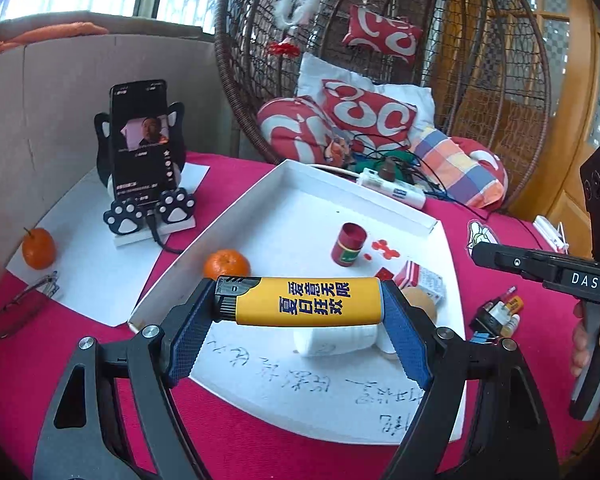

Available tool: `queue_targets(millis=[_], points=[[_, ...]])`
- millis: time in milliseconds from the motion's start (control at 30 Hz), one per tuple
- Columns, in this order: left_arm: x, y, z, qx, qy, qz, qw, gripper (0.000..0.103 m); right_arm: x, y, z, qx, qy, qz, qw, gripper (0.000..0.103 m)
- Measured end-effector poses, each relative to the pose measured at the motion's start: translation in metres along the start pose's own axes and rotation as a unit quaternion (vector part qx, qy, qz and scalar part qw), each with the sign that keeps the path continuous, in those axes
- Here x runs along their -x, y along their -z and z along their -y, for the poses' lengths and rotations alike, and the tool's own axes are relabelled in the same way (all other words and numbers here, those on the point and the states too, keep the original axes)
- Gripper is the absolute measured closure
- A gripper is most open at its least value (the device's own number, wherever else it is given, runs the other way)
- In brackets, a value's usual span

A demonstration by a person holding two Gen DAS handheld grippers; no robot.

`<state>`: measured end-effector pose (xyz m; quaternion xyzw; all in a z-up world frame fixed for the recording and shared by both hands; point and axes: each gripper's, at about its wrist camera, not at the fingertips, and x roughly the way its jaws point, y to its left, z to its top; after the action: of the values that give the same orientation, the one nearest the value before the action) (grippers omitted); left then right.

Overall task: Organize rigid objects
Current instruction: 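Carry the yellow lighter and clear trinket over the white tray with both grippers, then lower the lighter and trinket into the tray and open both grippers, then withdraw both grippers from the tray toward the blue binder clip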

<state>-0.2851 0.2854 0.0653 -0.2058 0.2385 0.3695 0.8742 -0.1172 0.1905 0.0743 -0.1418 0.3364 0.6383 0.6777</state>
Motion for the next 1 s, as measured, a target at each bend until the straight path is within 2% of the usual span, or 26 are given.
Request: queue_targets(millis=[200, 500, 567, 600, 633, 667, 700, 767, 833, 1000], points=[[-0.019, 0.000, -0.012, 0.015, -0.012, -0.017, 0.9997, 0.021, -0.041, 0.000, -0.009, -0.008, -0.008, -0.021, 1.000, 0.087], [-0.033, -0.005, 0.001, 0.022, -0.015, -0.023, 0.9994, 0.021, -0.063, -0.003, -0.008, -0.038, 0.008, -0.007, 0.999, 0.086], [-0.031, -0.004, 0.001, 0.022, -0.016, -0.016, 0.9995, 0.019, -0.055, 0.000, -0.009, -0.027, 0.028, 0.006, 0.999, 0.079], [-0.029, -0.004, 0.001, 0.022, -0.016, -0.011, 0.9996, 0.017, -0.050, 0.002, -0.009, -0.027, 0.032, 0.014, 0.999, 0.066], [-0.026, -0.004, 0.000, 0.023, -0.015, -0.006, 0.9996, 0.013, -0.043, 0.003, -0.008, -0.028, 0.033, 0.024, 0.999, 0.045], [-0.024, -0.005, 0.001, 0.024, -0.016, -0.001, 0.9996, 0.009, -0.036, 0.003, -0.008, -0.029, 0.034, 0.035, 0.998, 0.032], [-0.020, -0.005, 0.002, 0.023, -0.018, 0.006, 0.9995, 0.000, -0.027, 0.004, -0.007, -0.030, 0.036, 0.048, 0.998, 0.013], [-0.013, -0.005, 0.005, 0.019, -0.021, 0.016, 0.9995, 0.000, -0.011, 0.005, -0.006, -0.028, 0.036, 0.071, 0.996, 0.009], [-0.007, -0.003, 0.010, 0.010, -0.020, 0.021, 0.9995, 0.000, 0.004, 0.007, -0.006, -0.022, 0.039, 0.089, 0.995, 0.000], [0.007, 0.001, 0.027, -0.014, -0.007, 0.034, 0.9993, 0.000, 0.051, 0.014, 0.000, -0.016, 0.056, 0.152, 0.987, 0.000]])
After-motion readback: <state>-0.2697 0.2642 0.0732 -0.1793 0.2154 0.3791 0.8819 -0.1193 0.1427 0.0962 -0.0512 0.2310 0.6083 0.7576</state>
